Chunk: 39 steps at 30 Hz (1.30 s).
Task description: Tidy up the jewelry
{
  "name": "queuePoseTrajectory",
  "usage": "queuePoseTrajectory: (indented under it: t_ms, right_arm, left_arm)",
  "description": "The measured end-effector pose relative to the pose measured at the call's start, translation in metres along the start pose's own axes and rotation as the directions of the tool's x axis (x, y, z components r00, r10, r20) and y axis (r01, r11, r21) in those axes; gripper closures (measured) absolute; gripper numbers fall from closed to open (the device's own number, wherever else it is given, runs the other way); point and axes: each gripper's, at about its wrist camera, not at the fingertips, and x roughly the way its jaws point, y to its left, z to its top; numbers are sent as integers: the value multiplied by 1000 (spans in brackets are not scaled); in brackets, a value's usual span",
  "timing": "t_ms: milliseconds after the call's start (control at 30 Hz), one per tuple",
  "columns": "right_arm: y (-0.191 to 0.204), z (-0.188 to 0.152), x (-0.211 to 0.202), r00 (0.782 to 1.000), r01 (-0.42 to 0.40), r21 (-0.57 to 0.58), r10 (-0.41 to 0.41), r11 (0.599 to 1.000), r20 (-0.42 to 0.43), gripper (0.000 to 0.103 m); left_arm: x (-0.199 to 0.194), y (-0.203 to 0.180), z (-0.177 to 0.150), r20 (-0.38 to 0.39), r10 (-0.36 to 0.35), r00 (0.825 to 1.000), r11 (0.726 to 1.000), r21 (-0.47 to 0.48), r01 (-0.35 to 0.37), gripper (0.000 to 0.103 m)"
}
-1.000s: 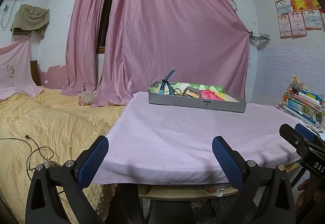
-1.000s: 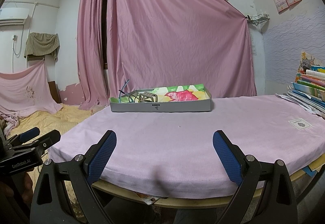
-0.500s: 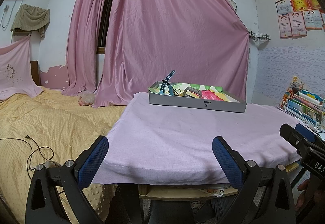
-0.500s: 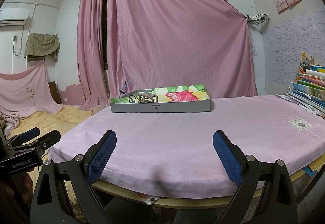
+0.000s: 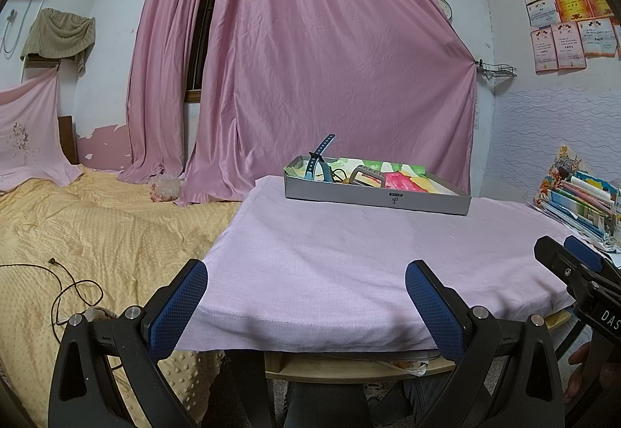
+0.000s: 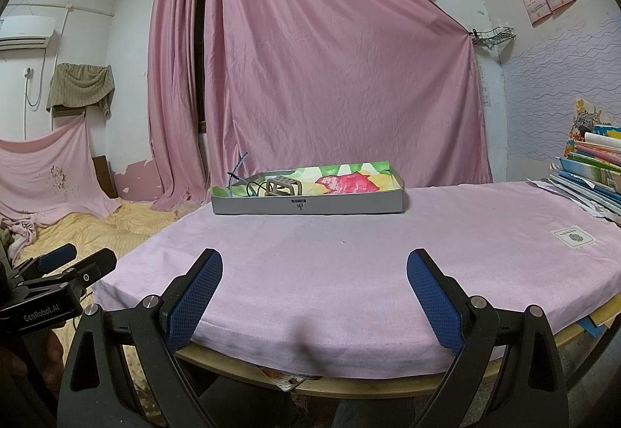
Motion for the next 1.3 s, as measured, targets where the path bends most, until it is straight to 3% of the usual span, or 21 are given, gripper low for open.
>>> queuePoseTrajectory:
  t_ms: [1300]
  right_arm:
    - [0,0,-2,1000,0,4,0,1000,2,9]
  left_arm:
    - [2,-3,4,-4,21,1000,1000,11,-21,1]
